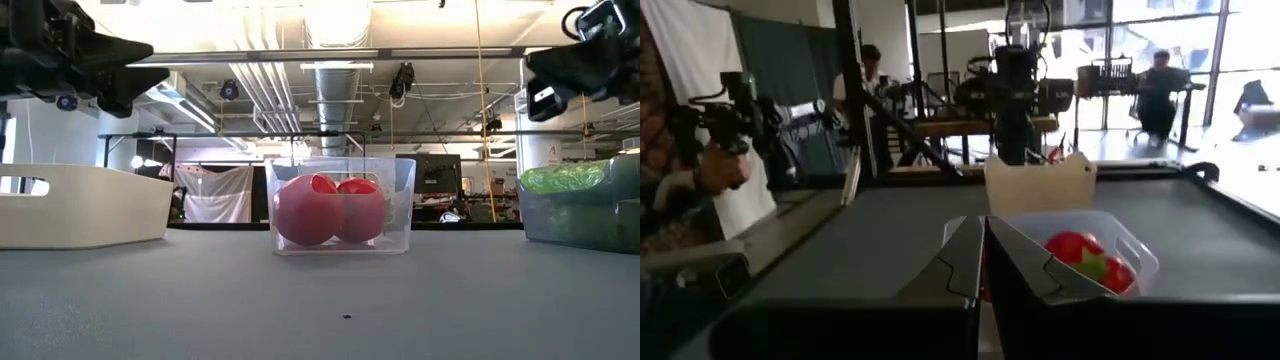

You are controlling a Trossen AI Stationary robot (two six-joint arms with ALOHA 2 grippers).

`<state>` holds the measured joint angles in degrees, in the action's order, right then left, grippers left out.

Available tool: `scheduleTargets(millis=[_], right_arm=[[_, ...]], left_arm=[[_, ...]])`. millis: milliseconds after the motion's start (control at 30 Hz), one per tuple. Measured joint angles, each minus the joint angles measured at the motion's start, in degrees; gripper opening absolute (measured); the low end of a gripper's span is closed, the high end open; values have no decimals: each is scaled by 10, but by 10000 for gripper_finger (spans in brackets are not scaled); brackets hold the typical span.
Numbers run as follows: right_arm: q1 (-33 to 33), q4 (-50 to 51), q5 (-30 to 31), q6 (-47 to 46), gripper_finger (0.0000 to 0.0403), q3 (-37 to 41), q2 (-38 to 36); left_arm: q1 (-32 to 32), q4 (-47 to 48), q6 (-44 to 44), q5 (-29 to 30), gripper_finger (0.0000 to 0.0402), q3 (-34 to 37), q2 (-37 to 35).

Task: Sort produce into baskets
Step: Return to Home Position

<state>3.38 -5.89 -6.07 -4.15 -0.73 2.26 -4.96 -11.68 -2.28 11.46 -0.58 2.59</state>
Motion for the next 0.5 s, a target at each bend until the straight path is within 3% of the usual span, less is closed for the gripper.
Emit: scheduleTargets(millis=[133, 333, 500], right_arm=[[0, 36, 17, -10, 9, 0, 6], [0, 37, 139, -4, 9, 0, 22], [0, 35, 140, 12, 9, 0, 26]], left_arm=[[0, 18, -11, 0, 233, 0, 0], [0, 26, -27, 0, 233, 0, 12], [0, 27, -23, 1, 233, 0, 19]])
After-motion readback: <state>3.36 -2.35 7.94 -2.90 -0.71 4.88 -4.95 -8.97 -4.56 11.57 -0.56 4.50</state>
